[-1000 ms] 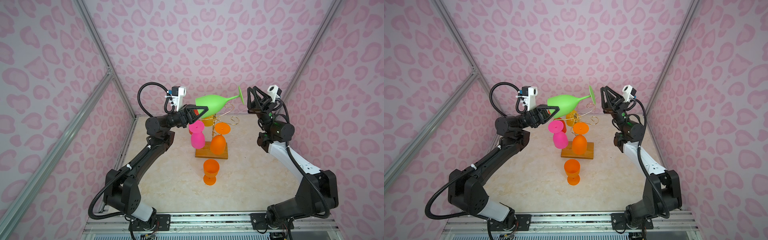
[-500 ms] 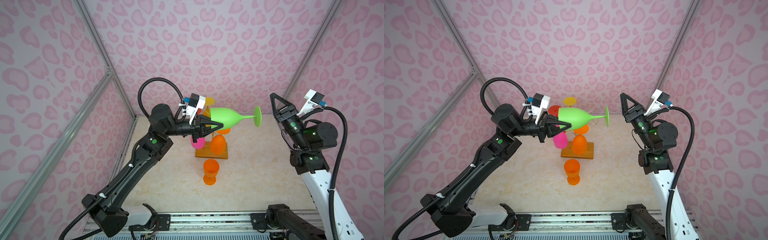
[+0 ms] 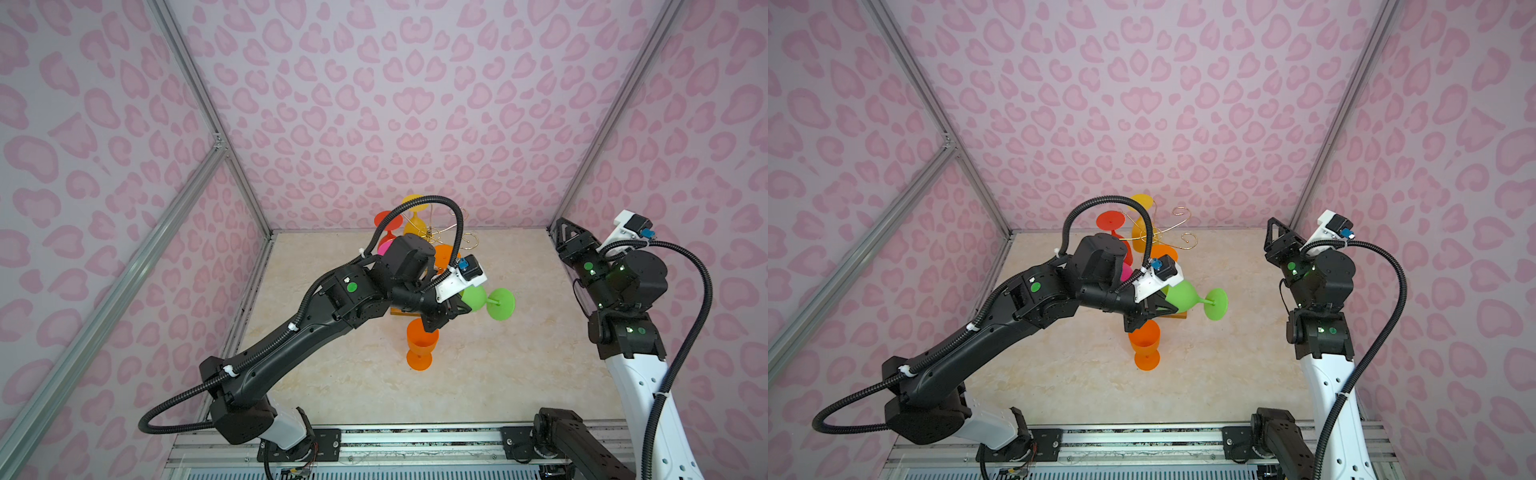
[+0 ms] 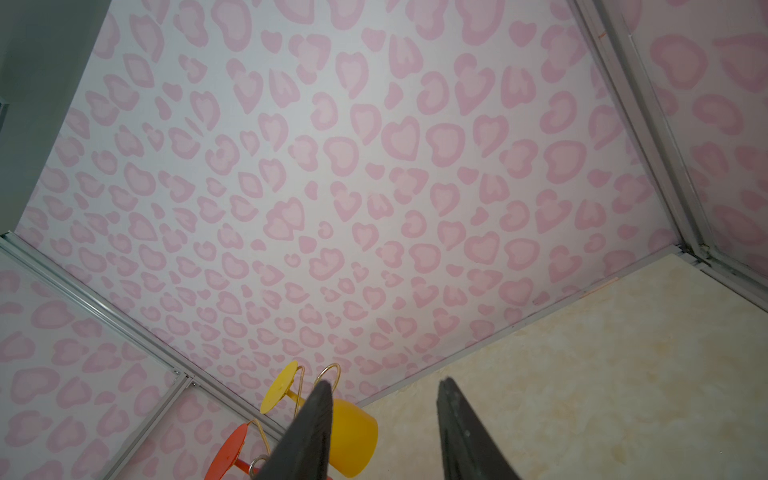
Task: Take the wine glass off the wine glass rack
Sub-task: 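Carry the green glass down toward the table with the left gripper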
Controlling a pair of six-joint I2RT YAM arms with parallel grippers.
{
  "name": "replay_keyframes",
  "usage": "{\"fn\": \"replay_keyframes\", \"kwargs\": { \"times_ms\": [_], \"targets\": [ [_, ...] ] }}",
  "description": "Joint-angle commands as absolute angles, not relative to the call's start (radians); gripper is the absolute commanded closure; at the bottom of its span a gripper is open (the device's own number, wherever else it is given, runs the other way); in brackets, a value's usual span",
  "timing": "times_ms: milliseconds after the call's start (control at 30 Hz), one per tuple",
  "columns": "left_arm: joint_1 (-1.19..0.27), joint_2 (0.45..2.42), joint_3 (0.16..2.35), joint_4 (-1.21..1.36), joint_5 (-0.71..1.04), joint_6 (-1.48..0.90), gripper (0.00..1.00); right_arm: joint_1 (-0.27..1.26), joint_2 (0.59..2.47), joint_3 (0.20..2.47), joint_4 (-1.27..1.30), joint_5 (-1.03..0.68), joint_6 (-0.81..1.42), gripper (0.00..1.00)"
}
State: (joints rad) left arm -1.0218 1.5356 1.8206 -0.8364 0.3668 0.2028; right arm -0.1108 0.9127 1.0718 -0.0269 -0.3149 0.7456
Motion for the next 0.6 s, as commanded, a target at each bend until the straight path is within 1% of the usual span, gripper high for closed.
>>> {"fn": "replay_keyframes", "kwargs": {
  "times_ms": [0, 167, 333, 433, 567],
  "targets": [
    [-1.068, 1.592, 1.862, -0.975, 0.196, 0.262, 0.99, -0.135, 0.916, 1.051, -0.025, -0.322, 0.757, 0.58],
    [-1.137, 1.714, 1.929, -1.065, 0.085, 0.279, 0.99, -0.182, 0.911, 1.017, -0.012, -0.332, 0.783, 0.58],
    [-1.167, 1.851, 2.03, -1.159, 0.017, 0.279, 0.99, -0.21, 0.908, 0.989, -0.004, -0.346, 0.795, 0.58],
    [-1.173, 1.92, 2.072, -1.194, -0.011, 0.276, 0.99, -0.226, 0.907, 0.968, 0.0, -0.356, 0.8, 0.58],
    [-1.178, 1.988, 2.099, -1.221, -0.006, 0.281, 0.99, -0.248, 0.907, 0.942, 0.014, -0.374, 0.815, 0.58]
  ]
}}
